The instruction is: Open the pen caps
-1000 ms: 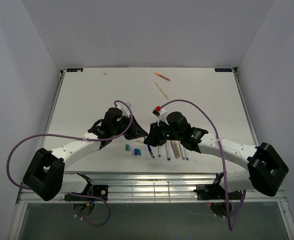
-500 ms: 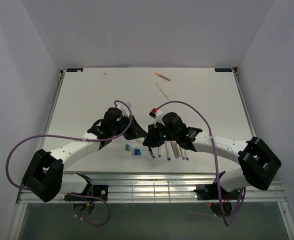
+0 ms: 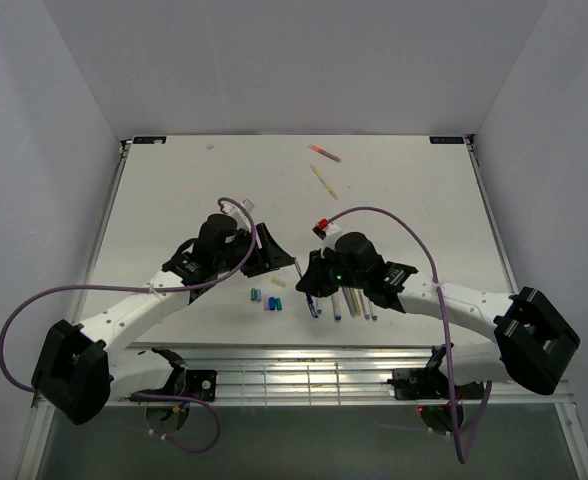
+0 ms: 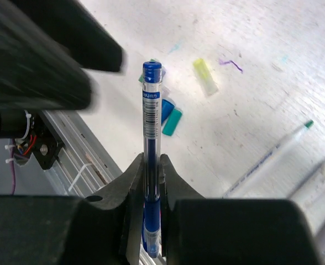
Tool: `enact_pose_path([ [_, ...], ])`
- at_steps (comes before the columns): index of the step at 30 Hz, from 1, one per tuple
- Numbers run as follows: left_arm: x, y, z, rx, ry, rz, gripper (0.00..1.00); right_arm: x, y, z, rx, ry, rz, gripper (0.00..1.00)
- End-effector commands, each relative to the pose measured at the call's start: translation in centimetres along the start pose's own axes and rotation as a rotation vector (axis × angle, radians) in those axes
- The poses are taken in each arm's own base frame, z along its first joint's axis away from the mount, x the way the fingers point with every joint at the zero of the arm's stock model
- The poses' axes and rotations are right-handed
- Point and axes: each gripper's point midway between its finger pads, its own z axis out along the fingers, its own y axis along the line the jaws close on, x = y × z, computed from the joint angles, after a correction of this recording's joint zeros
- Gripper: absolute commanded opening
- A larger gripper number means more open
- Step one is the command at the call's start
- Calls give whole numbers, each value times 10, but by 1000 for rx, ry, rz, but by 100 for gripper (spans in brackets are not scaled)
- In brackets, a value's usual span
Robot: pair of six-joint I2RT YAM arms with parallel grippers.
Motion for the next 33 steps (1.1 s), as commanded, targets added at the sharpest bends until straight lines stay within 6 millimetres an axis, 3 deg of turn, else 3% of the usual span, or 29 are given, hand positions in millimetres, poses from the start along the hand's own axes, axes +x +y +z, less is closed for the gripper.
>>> enact_pose_path([
  [1,-23,-10,-25,-8,-148,90,65,-13,-15,-11,90,-95,73,8],
  [4,-14,-19,-29,79,-145,118,62,-29,-12,-18,92,-137,102,8],
  [5,5,-13,-27,107,-90,115,61,-35,-9,-19,89,-150,103,8],
  [8,23,-32,-31,256,-68,138,59,-57,0,-24,80,-194,111,8],
  [9,34,-25,-30,266,-48,131,58,-62,3,-25,73,-205,113,8],
  [14,51,-33,-28,305,-13,150,58,-83,24,-26,-2,-234,134,8],
  [18,53,-40,-24,314,0,166,57,-89,33,-23,-46,-242,146,8],
  [25,56,-51,-19,332,11,178,58,-85,31,-15,-49,-224,157,8],
  [33,68,-49,-7,316,48,175,57,-86,35,-11,-77,-232,170,8],
])
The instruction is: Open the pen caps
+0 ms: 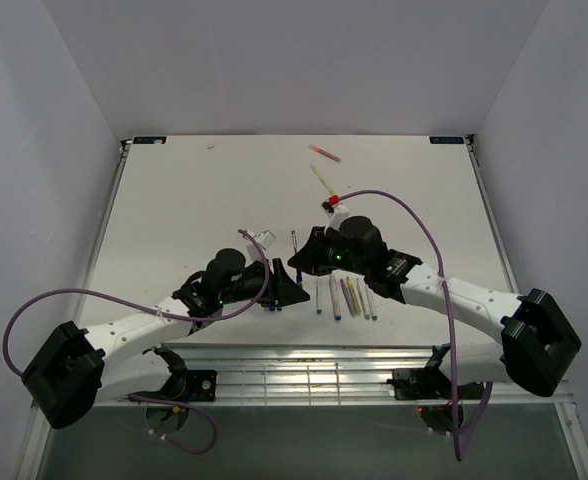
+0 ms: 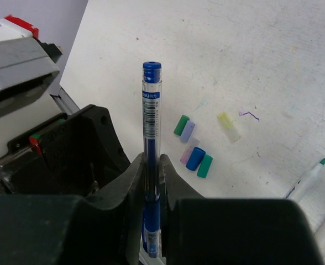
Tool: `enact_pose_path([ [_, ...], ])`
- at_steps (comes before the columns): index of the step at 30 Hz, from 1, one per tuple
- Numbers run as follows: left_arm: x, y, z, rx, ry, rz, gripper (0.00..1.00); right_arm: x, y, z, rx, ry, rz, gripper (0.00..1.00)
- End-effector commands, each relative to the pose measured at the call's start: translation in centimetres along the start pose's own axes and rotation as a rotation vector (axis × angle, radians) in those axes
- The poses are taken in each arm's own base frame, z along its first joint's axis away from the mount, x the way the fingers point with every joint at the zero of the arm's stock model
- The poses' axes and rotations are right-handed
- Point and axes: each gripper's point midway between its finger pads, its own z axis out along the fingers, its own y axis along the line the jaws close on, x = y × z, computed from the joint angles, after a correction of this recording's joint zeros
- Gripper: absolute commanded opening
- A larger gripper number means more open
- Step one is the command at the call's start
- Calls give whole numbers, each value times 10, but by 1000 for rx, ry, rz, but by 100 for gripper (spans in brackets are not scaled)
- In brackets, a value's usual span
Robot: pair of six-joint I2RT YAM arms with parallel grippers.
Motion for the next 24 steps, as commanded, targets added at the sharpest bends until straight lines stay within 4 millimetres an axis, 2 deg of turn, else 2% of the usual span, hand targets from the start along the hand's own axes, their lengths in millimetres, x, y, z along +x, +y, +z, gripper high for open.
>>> enact_pose_path([
  [1,-11,-17,5,38,-25,21,56,-20,19,2,-68,-59,4,8],
  [7,-12,-15,7,30,-32,20,47,-17,21,0,-85,-60,11,8],
  [15,-17,-16,10,21,-42,9,41,-11,17,-3,-83,-56,22,8],
  [23,-18,-22,12,36,-33,7,18,-11,14,-3,-72,-65,26,8],
  [24,-18,-22,11,40,-32,7,13,-13,14,-4,-71,-72,26,8],
])
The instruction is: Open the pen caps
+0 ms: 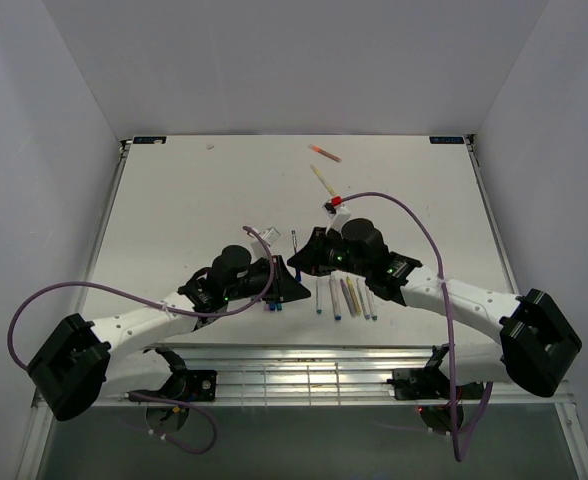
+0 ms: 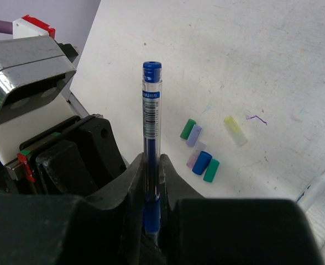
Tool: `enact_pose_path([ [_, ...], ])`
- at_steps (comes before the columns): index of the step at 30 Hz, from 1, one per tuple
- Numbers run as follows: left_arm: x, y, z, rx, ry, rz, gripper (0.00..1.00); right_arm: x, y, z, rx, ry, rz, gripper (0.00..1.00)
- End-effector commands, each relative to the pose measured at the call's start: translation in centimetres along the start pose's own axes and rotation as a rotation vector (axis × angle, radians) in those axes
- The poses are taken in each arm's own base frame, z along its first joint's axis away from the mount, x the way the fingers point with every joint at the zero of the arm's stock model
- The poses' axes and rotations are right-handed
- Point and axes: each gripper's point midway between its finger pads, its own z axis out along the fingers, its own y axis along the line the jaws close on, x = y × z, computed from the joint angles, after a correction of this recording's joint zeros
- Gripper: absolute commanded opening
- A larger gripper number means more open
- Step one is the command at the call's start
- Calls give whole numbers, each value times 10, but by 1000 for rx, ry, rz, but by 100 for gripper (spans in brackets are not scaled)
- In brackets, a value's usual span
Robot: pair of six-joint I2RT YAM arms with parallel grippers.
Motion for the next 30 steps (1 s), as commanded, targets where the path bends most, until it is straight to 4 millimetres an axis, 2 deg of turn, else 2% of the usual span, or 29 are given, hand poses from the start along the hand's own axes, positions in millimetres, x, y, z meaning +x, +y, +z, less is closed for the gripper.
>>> enact_pose_path([
  [1,-13,-22,-3,61,-33,29,11,-14,11,-5,-35,-56,-4,8],
  [5,-5,-17,-7,60,-24,26,0,-23,4,-3,-5,-84,-17,8],
  [9,3,-16,-12,77,-7,38,0,-37,-1,-2,-15,-110,-24,8],
  [11,5,-23,-16,116,-4,58,0,-49,1,-4,-52,-132,-23,8],
  [13,9,-28,-22,155,-2,80,0,-63,4,-9,-94,-169,-31,8],
  [14,7,-35,-25,191,-15,101,0,-62,11,-11,-141,-151,-39,8],
  [15,14,-36,-29,219,5,108,0,-65,15,-13,-177,-149,-51,8],
  [16,15,-40,-32,246,2,119,0,-72,26,-16,-243,-165,-78,8],
  [17,13,-50,-37,293,-15,142,0,-66,37,-20,-335,-111,-103,8],
  [20,17,-63,-46,377,-10,170,0,-58,56,-26,-481,-35,-157,8],
  [23,20,-71,-51,433,-9,181,0,-55,63,-30,-533,-21,-175,8],
  [30,35,-76,-55,529,53,150,0,-46,76,-41,-666,-7,-175,8],
])
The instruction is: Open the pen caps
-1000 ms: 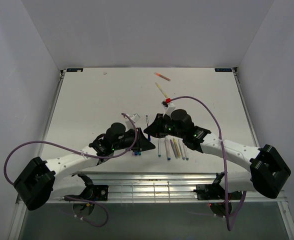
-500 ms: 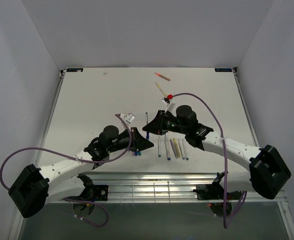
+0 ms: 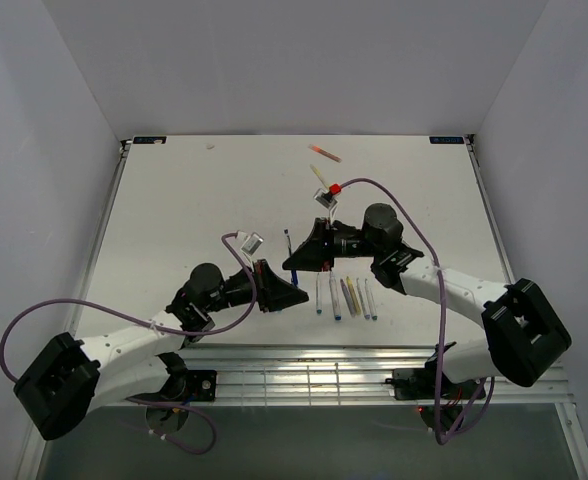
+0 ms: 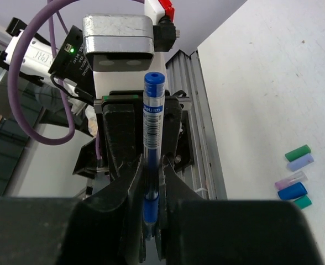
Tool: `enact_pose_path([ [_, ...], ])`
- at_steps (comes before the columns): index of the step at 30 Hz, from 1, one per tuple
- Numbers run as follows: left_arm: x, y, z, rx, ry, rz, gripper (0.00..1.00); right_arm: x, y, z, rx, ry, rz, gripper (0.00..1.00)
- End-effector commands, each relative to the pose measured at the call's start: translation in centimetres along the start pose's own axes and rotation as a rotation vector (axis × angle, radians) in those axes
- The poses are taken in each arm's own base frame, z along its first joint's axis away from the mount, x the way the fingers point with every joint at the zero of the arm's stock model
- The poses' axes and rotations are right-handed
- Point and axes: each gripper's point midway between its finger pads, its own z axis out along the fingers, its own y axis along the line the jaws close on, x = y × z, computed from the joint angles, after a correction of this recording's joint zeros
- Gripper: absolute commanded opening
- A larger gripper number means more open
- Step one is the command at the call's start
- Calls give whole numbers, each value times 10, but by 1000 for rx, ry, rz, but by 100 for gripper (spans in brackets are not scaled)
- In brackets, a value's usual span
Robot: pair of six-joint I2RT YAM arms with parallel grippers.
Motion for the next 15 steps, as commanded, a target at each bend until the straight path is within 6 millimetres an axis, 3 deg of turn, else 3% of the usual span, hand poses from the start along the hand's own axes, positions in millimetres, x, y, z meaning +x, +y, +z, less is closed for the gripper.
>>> enact_pose_path([
  [1,29,-25,-10,149,130,-27,0,-33,4,-5,-42,-112,-122,8],
  [2,27,-17,-9,107,111,-48,0,-38,-1,-5,-4,-141,-132,8],
  [4,17,-2,-7,4,56,-52,0,-30,-32,-8,163,-123,-53,8],
  [5,15,34,-9,-194,7,-117,0,-54,-48,-13,321,-211,-75,8],
  [6,6,46,-11,-282,-40,-134,0,-59,-66,-21,459,-211,-122,8],
  [7,1,64,-18,-402,-78,-169,0,-29,-92,-34,676,-112,-45,8],
  [8,22,100,-40,-639,-43,-270,0,-61,-114,-60,938,-214,-93,8],
  [9,1,110,-45,-749,-115,-245,0,-59,-122,-72,1052,-200,-103,8],
  [10,6,122,-55,-840,-92,-238,0,-52,-134,-94,1206,-174,-98,8],
  [13,4,126,-54,-870,-69,-211,0,-63,-133,-103,1278,-207,-125,8],
  [14,-1,120,-47,-821,-83,-199,0,-66,-132,-103,1270,-217,-130,8],
  [15,1,102,-37,-705,-47,-178,0,-66,-131,-99,1239,-217,-128,8],
])
